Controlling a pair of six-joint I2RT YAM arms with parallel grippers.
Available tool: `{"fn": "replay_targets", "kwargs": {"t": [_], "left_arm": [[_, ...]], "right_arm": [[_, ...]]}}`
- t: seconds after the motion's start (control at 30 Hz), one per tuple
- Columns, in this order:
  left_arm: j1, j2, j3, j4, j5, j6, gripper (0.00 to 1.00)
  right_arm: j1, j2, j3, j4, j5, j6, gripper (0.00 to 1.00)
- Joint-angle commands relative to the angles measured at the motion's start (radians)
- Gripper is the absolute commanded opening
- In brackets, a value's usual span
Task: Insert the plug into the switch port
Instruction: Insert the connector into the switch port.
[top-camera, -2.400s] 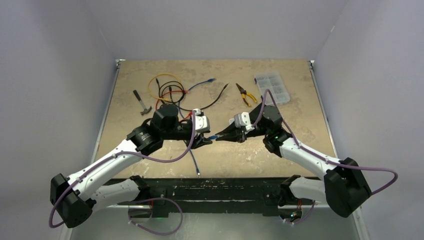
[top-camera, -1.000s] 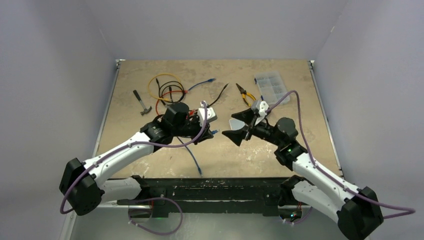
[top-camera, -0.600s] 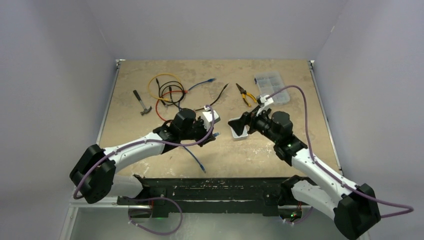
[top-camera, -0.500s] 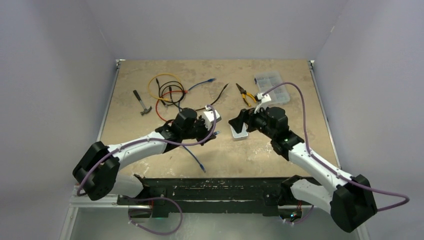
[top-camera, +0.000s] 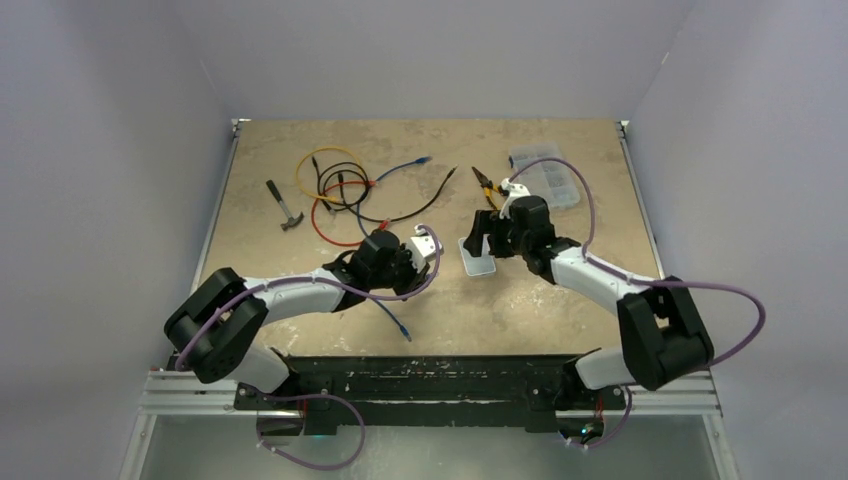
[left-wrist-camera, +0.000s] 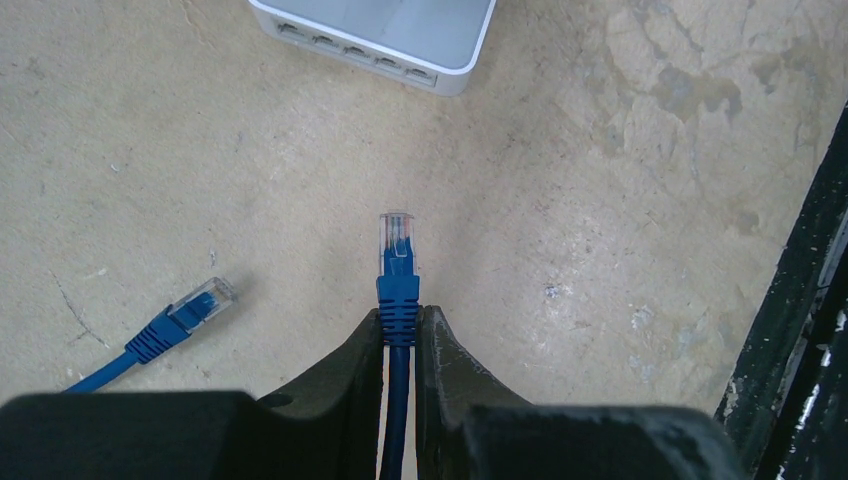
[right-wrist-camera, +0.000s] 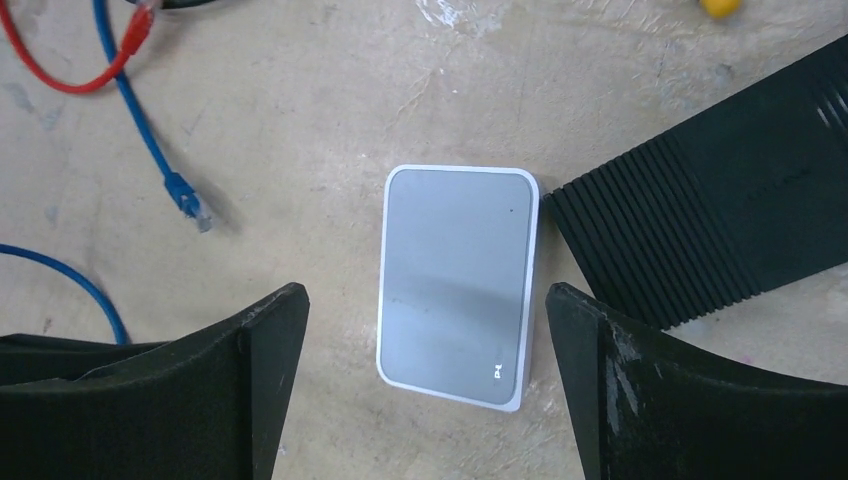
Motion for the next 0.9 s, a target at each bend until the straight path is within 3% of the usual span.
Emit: {"fn": "replay_targets", "kwargs": {"t": [0.0, 0.47, 0.73, 0.87], "left_arm": [[-0.004, 0.027, -0.022, 0.060, -0.031, 0.040, 0.00], [-0.004, 0.024, -0.079, 0.151, -0.061, 0.074, 0.00], [-0.011, 0.009, -0.098, 0.149, -0.095, 0.072, 0.00], [-0.017, 0.015, -0.113, 0.186, -0.113, 0.060, 0.00]], "right_arm": [[-0.004, 0.068, 0.069, 0.000, 0.004, 0.003, 0.89], [-0.006, 0.267, 0.150, 0.018, 0.031, -0.035, 0.76], [-0.004, 0.322, 0.166, 0.066, -0.124, -0.135, 0.60], [-0.005, 0.298, 0.145, 0.081, -0.152, -0.137, 0.59]]}}
